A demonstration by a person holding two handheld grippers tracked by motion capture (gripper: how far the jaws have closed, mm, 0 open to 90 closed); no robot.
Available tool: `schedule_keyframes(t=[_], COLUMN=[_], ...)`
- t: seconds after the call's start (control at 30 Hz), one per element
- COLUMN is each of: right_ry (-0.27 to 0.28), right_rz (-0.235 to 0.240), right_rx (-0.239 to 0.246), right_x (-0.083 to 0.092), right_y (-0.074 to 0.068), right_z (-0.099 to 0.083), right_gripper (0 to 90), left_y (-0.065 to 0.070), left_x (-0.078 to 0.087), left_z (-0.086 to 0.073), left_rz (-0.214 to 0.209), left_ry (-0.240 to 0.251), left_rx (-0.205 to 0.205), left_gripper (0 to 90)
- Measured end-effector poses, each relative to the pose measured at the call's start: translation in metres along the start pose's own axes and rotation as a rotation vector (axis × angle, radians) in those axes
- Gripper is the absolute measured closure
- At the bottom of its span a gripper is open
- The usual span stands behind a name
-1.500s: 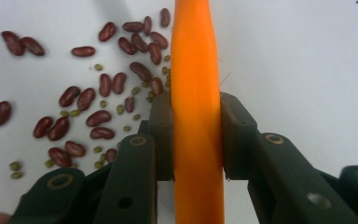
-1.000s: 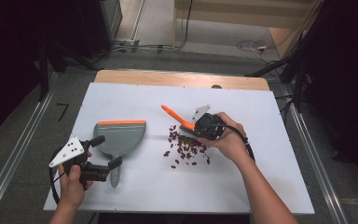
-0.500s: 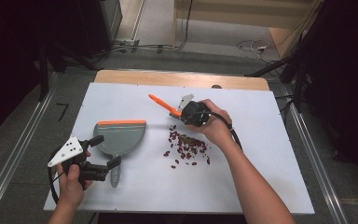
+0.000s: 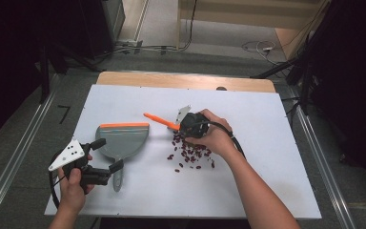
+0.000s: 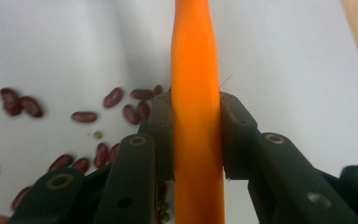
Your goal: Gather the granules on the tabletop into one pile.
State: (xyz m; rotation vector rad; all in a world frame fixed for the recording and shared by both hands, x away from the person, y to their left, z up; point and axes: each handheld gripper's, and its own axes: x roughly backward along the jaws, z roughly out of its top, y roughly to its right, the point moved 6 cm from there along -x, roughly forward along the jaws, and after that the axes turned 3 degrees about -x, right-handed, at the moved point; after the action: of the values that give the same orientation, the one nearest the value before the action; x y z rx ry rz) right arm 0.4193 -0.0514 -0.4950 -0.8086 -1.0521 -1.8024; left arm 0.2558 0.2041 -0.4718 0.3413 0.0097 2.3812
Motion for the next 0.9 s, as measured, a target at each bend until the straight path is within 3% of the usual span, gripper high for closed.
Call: schedule_keyframes(t=[0.43,0.57,0.7,0.9], right_ry=[0.024,0.029,0.036,0.106], right_rz=[0.081,0.079,0.072,0.055], right_rx=[0.055,0.070,0.071,0.016], right_x=[0.016,0.018,0.022,0.043], right_y=[-0.025,-0.028,-0.029,-0.021], right_z=[-0.010,-0.010,-0.009,-0.001], right_gripper=[68.6,68.6,68.9,69.0], left_y=[0.001,0.001,0.001,0.000], left_x=[-0.001,-0.002,-0.001,0.000], left_z=[-0.001,-0.001,-0.001,0.000], left_rz=[-0.004,-0.006,-0.005,-0.003], left_ry=[-0.006,-0.008,-0.006,-0.005], left_rx=[-0.001,-0.003,-0.001,0.000], left_gripper=[0.0,0.0,0.0,0.0])
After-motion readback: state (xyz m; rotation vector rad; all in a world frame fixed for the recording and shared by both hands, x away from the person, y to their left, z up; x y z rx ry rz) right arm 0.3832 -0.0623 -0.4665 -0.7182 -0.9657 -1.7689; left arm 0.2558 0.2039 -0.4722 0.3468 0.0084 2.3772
